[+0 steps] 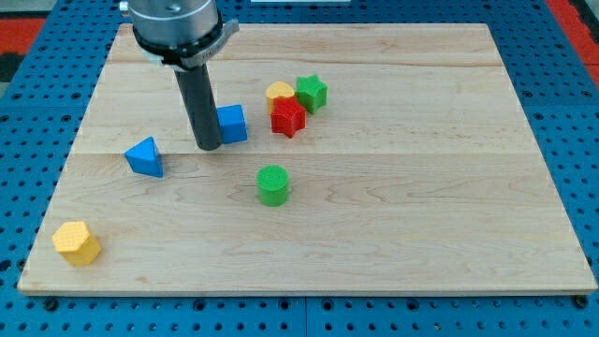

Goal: Place the blue triangle at left center of the board

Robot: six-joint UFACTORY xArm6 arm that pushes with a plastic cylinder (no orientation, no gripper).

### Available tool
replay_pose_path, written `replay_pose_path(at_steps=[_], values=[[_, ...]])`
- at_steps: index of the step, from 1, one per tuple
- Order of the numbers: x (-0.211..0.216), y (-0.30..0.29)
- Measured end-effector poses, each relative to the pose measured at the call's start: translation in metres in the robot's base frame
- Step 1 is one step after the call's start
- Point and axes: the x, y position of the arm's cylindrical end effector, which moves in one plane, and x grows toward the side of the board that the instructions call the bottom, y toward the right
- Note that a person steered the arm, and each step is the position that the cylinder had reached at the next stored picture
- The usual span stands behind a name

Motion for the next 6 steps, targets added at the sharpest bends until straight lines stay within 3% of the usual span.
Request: replay_pose_path(at_steps=[1,3,4,5,6], values=[[-0.010,0.034],[-0.008,0.026],[0.062,0.008],[0.060,-0.068],[0.025,-0.097]])
